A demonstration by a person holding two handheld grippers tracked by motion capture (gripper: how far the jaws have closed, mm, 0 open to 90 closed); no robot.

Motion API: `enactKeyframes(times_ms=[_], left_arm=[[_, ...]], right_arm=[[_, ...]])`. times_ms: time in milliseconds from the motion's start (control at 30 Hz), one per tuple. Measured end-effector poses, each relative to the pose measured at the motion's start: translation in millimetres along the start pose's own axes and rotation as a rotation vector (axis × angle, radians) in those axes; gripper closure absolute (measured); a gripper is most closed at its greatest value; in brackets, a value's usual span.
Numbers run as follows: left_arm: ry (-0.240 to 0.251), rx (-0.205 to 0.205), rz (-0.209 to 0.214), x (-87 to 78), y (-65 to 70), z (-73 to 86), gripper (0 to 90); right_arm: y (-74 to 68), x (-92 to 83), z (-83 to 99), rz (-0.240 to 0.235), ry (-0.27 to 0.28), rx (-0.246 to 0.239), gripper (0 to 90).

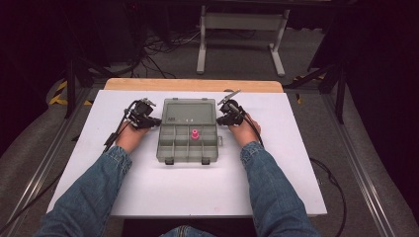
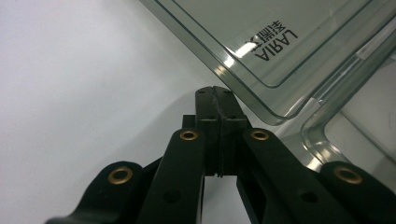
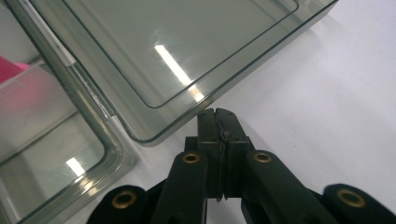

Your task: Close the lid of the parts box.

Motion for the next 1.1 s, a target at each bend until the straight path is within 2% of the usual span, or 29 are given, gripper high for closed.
enactKeyframes(times_ms=[267, 467, 800, 933, 1100], left_arm=[[0.016, -0.007, -0.012, 2.1, -0.1, -2.3, 89.5], [0.001, -0.004, -0.04, 3.5, 0.5, -7.0, 89.5], [0.013, -0.012, -0.042, 4.7, -0.4, -8.8, 89.5], [0.007, -0.002, -0.056, 3.6, 0.8, -8.3, 89.6], [0.021, -0.012, -0.057, 1.9, 1.3, -9.0, 89.5]], right_arm=[[1.7, 1.9, -2.1, 0.013, 0.017, 0.007, 89.6], [2.7, 3.2, -4.1, 0.017, 0.025, 0.018, 90.0], [3.2, 4.3, -7.2, 0.033, 0.018, 0.011, 90.0], [2.5, 3.9, -7.2, 0.045, 0.021, 0.007, 90.0], [2.9, 1.7, -8.0, 0.047, 0.039, 0.013, 90.0]])
Point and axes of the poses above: each handheld gripper's, and its own axes: x roughly forward along the jaws, z roughly out of its underside, y roughly to its right, the point moved 5 cm from there along x, roughly forward along the jaws, and after that the axes turned 10 degrees about -y, right-handed, at the moved point
